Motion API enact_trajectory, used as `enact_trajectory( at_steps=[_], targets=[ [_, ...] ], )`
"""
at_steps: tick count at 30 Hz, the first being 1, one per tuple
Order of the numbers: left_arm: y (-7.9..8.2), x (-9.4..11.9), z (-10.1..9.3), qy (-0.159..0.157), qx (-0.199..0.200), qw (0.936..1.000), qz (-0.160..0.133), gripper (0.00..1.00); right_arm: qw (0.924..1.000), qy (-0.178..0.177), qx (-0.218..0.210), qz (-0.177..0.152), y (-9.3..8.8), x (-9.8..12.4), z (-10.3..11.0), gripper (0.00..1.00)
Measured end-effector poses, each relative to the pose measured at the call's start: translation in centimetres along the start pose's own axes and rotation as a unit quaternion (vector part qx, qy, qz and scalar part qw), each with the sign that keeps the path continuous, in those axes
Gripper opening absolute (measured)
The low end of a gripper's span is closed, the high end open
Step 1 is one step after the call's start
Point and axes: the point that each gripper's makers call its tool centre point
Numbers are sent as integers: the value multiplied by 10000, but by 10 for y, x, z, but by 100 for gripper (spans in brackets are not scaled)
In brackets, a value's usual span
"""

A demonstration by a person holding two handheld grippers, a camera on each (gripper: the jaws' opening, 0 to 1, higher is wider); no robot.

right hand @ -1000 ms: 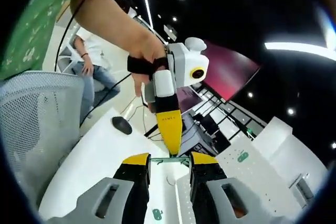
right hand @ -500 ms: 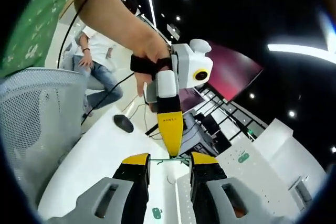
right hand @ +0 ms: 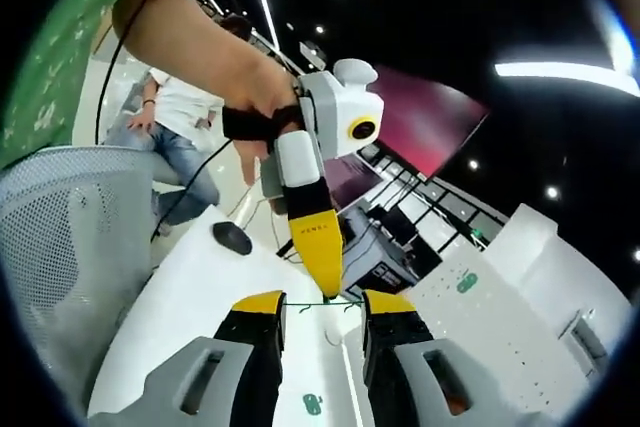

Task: Insert the hook assembly into the mounting plate slot until the hook locks in place.

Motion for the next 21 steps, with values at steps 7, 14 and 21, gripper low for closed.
enact_trajectory(
  at_steps=[7, 14, 21],
  targets=[
    [-1, 1, -1, -15, -6, 10000, 35, 2, 9990, 105, 433, -2, 2, 1, 1, 29],
    [1, 0, -2, -26, -28, 10000, 24, 2, 9984, 129, 556, 39, 2, 1, 0, 30],
    [2, -2, -1, -26, -21, 10000, -14, 2, 9985, 67, 542, -4, 5, 0, -3, 33]
  ],
)
Point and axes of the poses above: the point that each gripper's makers call its tool centre point, and the gripper's own axes: x roughly backward along the fingers, z roughly to its left, y roughly out of its top, and after that the axes turned 5 degrees about x, right-handed
